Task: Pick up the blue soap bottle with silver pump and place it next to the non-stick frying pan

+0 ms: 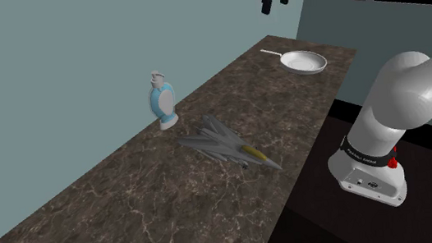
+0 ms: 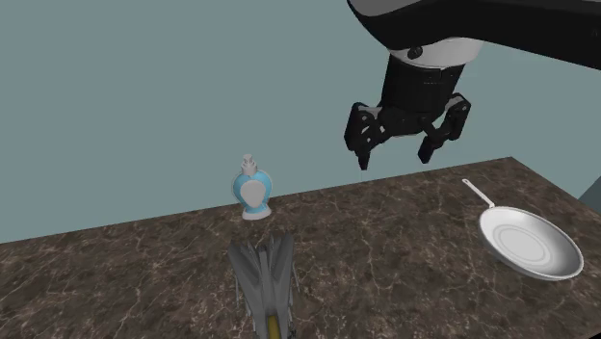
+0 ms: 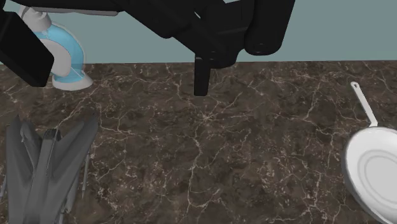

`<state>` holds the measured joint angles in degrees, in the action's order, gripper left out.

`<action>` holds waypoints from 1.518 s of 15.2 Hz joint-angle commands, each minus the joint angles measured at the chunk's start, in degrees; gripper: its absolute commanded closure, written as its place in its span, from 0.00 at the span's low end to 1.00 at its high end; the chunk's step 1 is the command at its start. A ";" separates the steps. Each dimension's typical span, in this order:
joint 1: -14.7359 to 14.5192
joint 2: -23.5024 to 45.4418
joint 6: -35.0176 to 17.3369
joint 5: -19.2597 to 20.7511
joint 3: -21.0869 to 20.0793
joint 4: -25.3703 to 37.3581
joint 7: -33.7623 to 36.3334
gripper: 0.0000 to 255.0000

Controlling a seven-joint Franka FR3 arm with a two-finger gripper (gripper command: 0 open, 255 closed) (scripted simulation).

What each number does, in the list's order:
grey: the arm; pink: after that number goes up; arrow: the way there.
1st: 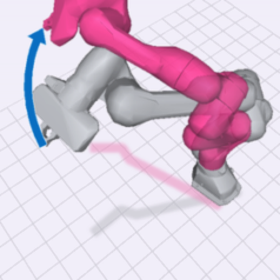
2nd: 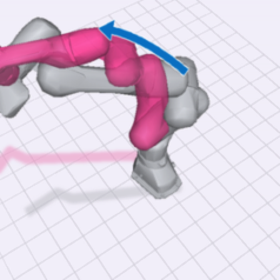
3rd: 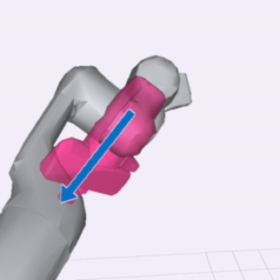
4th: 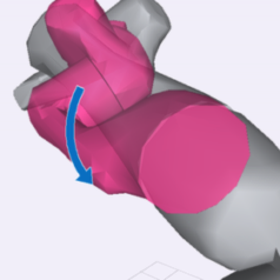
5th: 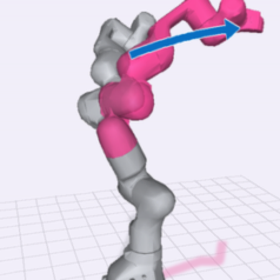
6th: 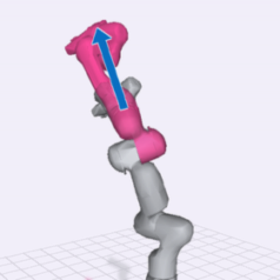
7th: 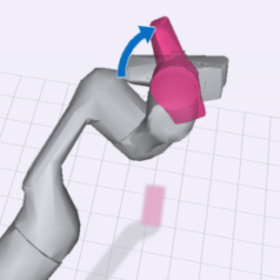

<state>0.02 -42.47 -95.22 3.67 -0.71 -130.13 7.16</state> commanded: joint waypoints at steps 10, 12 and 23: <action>-1.49 19.22 -5.27 -2.58 -4.87 9.52 6.14 0.00; -1.81 23.67 -5.91 -2.80 -5.82 12.38 7.46 0.00; -4.33 49.44 -5.26 -1.90 -9.84 33.60 14.41 0.00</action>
<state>-4.00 4.47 -100.93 1.60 -10.29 -98.97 20.98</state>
